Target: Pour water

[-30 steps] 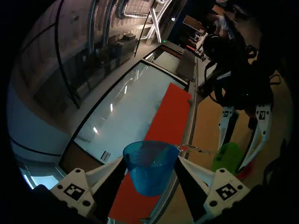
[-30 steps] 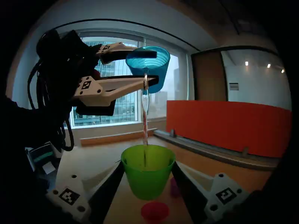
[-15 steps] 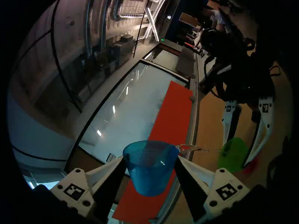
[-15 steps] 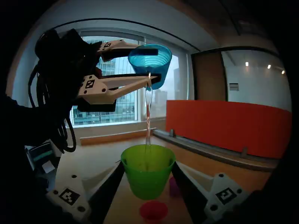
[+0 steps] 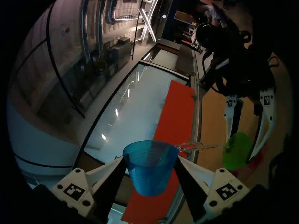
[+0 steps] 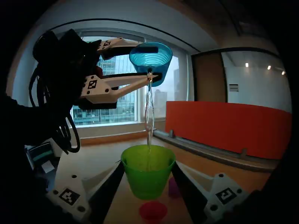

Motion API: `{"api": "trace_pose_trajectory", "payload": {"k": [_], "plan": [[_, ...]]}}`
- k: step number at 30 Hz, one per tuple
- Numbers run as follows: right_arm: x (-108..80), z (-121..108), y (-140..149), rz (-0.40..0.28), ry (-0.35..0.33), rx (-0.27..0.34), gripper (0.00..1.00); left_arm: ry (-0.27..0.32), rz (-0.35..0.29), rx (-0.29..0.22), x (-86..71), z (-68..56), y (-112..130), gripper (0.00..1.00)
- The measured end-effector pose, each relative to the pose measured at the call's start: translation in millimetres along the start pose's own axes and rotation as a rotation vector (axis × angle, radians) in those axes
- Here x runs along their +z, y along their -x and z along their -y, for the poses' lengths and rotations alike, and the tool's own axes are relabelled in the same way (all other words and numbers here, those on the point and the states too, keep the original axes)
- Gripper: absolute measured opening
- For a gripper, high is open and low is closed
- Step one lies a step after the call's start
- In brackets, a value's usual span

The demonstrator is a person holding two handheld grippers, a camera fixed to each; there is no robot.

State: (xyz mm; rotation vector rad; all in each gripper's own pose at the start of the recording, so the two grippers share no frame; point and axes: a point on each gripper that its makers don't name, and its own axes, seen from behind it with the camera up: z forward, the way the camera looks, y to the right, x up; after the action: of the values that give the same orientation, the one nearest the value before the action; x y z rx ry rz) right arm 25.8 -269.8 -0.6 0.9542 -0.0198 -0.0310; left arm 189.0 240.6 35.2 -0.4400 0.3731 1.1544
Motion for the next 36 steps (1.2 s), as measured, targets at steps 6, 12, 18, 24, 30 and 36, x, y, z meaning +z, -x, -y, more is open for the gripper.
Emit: {"api": "trace_pose_trajectory", "payload": {"k": [6,12,18,24,30,36], "plan": [[0.0,1,0,0.001,0.0,-0.003,0.9,-0.004,0.002,0.024,-1.3,-1.0,0,0.85],[0.4,1,0,0.002,0.001,-0.003,0.9,-0.015,0.001,0.059,-1.6,4.4,-1,0.85],[1.5,2,-1,0.004,0.002,-0.005,0.9,-0.021,-0.002,0.082,-2.0,8.1,-3,0.85],[1.7,3,-1,0.005,0.001,-0.007,0.9,-0.028,-0.003,0.109,-2.6,13.1,-6,0.85],[0.9,2,-1,0.003,0.003,-0.009,0.9,-0.034,-0.005,0.134,-3.6,13.0,-9,0.85],[-0.9,4,-2,0.002,0.001,-0.01,0.9,-0.035,-0.006,0.161,-3.2,8.1,-11,0.85]]}}
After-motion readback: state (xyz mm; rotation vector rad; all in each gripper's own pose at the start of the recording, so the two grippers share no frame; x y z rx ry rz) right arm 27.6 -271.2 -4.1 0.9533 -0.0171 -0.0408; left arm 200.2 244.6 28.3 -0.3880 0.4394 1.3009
